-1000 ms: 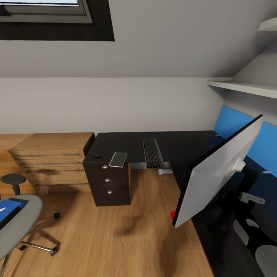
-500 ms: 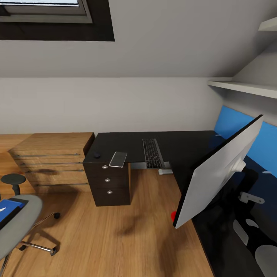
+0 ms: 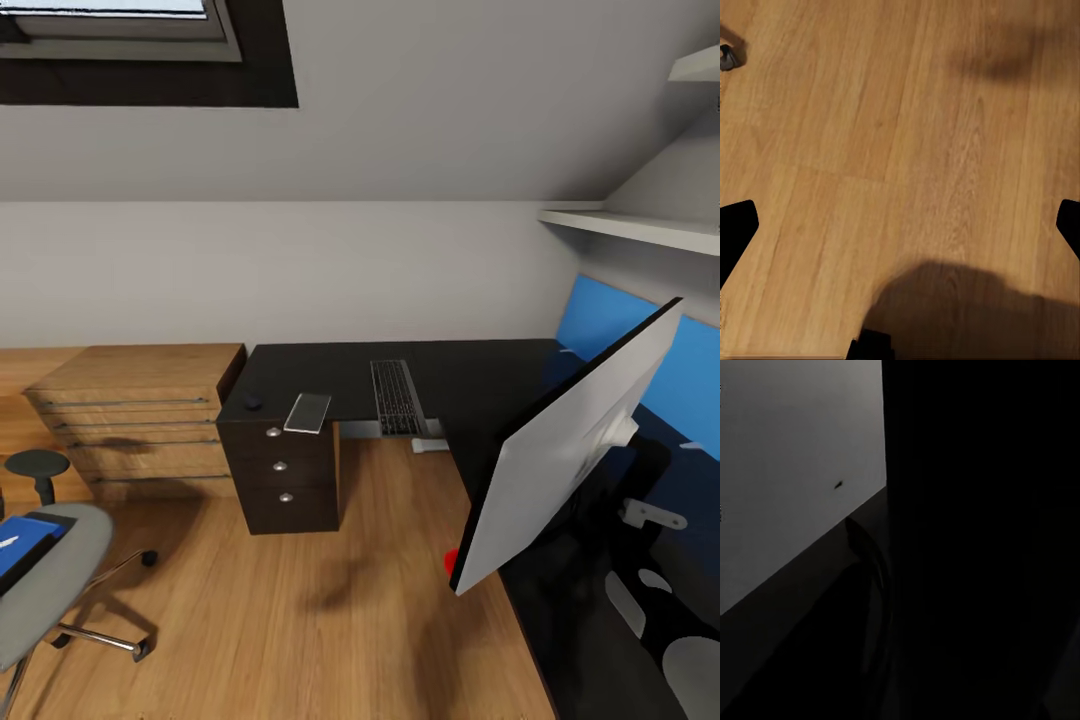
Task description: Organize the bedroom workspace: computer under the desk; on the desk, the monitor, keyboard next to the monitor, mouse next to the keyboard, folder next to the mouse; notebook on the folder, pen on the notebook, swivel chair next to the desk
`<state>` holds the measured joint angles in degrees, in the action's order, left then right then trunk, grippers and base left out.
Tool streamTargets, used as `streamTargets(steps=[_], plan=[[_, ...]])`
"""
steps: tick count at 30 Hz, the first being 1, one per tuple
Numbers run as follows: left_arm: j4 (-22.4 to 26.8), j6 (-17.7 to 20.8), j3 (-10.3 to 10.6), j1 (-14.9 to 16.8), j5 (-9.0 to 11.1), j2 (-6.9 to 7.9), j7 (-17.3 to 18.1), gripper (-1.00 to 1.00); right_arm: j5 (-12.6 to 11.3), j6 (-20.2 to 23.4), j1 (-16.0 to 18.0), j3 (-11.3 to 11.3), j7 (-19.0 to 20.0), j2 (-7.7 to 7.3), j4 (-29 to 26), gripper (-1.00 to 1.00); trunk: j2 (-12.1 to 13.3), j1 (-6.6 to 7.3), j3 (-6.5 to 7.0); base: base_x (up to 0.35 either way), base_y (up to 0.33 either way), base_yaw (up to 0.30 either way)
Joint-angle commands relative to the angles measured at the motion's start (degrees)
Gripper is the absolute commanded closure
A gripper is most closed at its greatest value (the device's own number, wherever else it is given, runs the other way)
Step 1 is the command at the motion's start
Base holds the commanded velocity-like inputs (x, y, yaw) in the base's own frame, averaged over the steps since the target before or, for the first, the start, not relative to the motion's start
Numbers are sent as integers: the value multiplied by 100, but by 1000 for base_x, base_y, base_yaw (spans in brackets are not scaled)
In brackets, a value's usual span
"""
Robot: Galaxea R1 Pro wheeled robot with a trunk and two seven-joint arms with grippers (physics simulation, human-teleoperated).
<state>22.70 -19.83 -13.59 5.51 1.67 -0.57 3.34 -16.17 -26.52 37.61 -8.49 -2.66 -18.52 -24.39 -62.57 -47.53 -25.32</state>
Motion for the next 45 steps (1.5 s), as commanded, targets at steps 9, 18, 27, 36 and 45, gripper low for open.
streamTargets(steps=[9,18,27,36,45], plan=[[-2,-12,-30,3,18,-4,35,-100,-71,-9,2,18,16,0,13,100,-4,1,-7,-168,0,0],[-1,-12,-30,3,18,-4,35,-100,-70,-5,1,21,11,0,13,100,-4,1,-7,-178,-11,0],[-2,-12,-30,3,18,-4,35,-100,-62,-11,3,25,21,6,13,100,-4,1,-7,-178,-84,0],[-1,-12,-30,3,18,-1,35,-100,-62,-12,4,31,29,14,13,100,-4,1,-7,-178,-121,0],[-2,-12,-30,3,18,-1,35,-100,-54,-11,4,39,57,12,13,100,-4,1,-7,-108,-109,0]])
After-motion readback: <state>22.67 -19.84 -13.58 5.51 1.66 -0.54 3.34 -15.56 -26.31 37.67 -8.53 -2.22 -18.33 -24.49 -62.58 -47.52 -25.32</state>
